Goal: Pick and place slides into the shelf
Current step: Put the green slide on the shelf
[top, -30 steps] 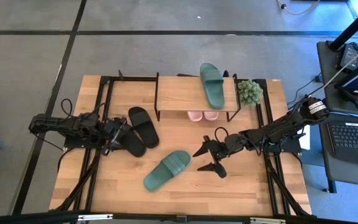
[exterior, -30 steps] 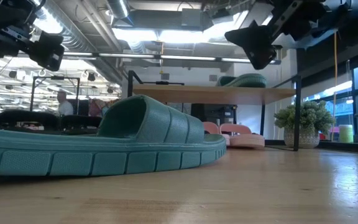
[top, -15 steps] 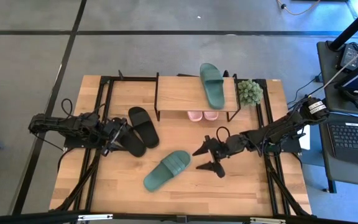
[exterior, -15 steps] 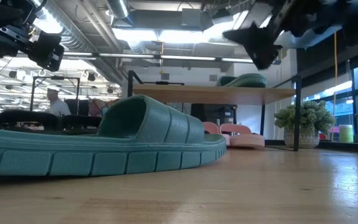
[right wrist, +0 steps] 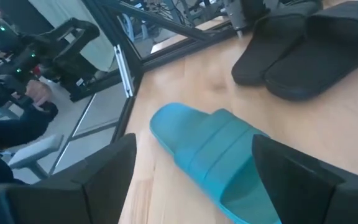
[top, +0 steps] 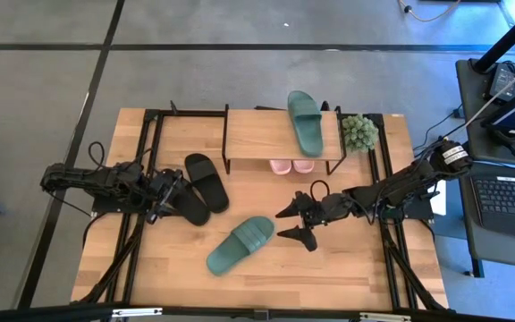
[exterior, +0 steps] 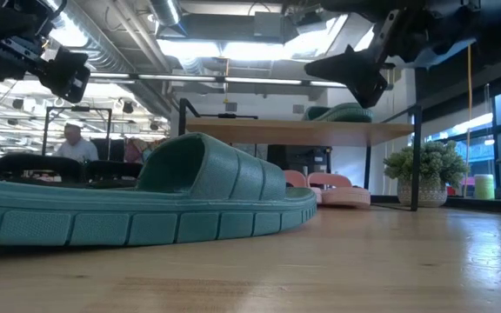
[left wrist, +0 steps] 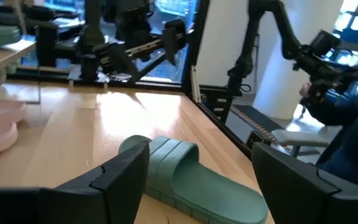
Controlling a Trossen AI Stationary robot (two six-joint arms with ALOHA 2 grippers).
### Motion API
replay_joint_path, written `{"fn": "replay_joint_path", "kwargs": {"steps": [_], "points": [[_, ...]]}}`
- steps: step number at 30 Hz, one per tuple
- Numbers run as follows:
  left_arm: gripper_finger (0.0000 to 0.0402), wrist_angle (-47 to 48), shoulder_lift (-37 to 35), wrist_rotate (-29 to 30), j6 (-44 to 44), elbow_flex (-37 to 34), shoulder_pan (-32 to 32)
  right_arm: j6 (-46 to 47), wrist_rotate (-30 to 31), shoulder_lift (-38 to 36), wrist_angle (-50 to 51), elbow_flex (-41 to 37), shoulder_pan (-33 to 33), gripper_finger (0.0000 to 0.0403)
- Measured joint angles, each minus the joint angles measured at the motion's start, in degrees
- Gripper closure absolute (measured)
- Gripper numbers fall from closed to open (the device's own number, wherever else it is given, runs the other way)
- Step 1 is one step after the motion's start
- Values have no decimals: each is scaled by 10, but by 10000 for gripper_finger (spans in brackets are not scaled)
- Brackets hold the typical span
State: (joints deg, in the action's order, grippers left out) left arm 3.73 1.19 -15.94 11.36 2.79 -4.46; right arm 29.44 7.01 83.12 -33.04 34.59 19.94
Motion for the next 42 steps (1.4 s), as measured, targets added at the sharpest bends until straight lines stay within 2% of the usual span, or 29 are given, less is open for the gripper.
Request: {"fn": "replay_joint_path", "kwargs": {"steps": [4,11,20,26,28,33,36,38,42], "points": [[130,-14,27,26,-13,-1,-18,-17,0,1,2,0,0,83],[134,-112,93,59,-73,0,-70,-30,0,1,3,0,-8,83],[134,-188,208,200,-144,3,-148,-29,0,1,4,0,-14,83],[134,-187,312,290,-195,75,-211,-17,-2,-4,2,0,-29,83],[134,-186,356,308,-212,104,-227,-56,-33,-14,10,0,-41,83],[134,-185,471,358,-220,159,-246,-132,-122,-85,26,0,-81,83],[134,-182,540,387,-215,186,-254,-178,-149,-156,77,0,-106,83],[134,-180,583,408,-212,208,-261,-206,-143,-206,132,1,-122,83],[134,-142,670,462,-221,264,-285,-220,-68,-279,220,1,-145,83]]}}
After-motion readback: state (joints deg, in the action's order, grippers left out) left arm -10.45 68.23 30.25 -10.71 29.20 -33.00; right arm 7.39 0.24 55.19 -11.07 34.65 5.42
